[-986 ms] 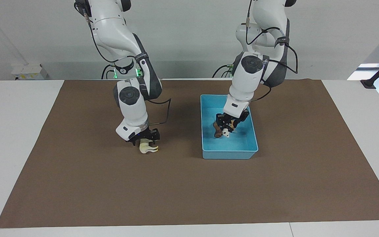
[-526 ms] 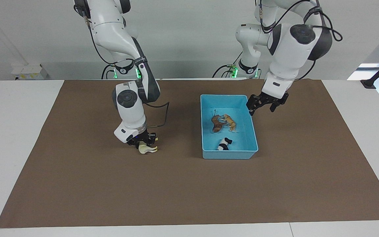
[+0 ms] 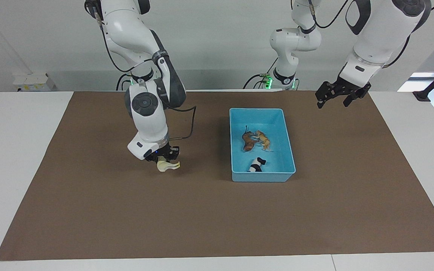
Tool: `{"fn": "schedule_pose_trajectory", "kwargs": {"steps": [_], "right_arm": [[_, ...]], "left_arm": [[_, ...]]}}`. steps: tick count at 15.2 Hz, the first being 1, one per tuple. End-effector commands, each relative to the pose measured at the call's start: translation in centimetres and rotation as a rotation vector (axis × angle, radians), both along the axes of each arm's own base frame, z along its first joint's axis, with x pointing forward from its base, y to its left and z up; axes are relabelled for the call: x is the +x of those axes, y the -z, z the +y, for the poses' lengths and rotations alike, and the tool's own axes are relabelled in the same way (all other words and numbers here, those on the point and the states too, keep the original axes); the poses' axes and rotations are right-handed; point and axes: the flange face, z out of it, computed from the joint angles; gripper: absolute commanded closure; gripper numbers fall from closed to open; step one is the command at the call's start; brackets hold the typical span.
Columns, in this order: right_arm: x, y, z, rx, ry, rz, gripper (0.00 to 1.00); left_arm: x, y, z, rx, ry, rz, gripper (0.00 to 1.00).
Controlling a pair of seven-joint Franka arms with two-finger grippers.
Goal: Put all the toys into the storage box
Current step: 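Grasp the white llama with the right gripper while the left gripper withdraws, then lower the white llama into the box and open the right gripper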
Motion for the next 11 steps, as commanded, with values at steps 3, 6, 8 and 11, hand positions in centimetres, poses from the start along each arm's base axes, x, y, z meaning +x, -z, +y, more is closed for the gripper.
{"fn": "schedule_pose_trajectory", "kwargs": {"steps": [3,6,8,11], "right_arm": [[-2.2,-10.2,16.9,0.098,0.129,-0.106,1.0],[-3.7,-9.9,23.9,0.297,0.124,-0.157,1.0],[-5.1,-5.6,28.7,0.296,0.067,-0.178,1.0],[-6.4,-0.4,30.7,0.252,0.023,-0.193,1.0]], "left_arm": [[0.6,-0.2,-0.5,-0.008,0.064,-0.011,0.0],[0.7,-0.5,-0.1,-0.013,0.064,-0.037,0.0],[0.7,-0.3,0.2,-0.012,0.059,-0.031,0.0],[0.6,-0.3,-0.1,-0.012,0.064,-0.028,0.0]]}}
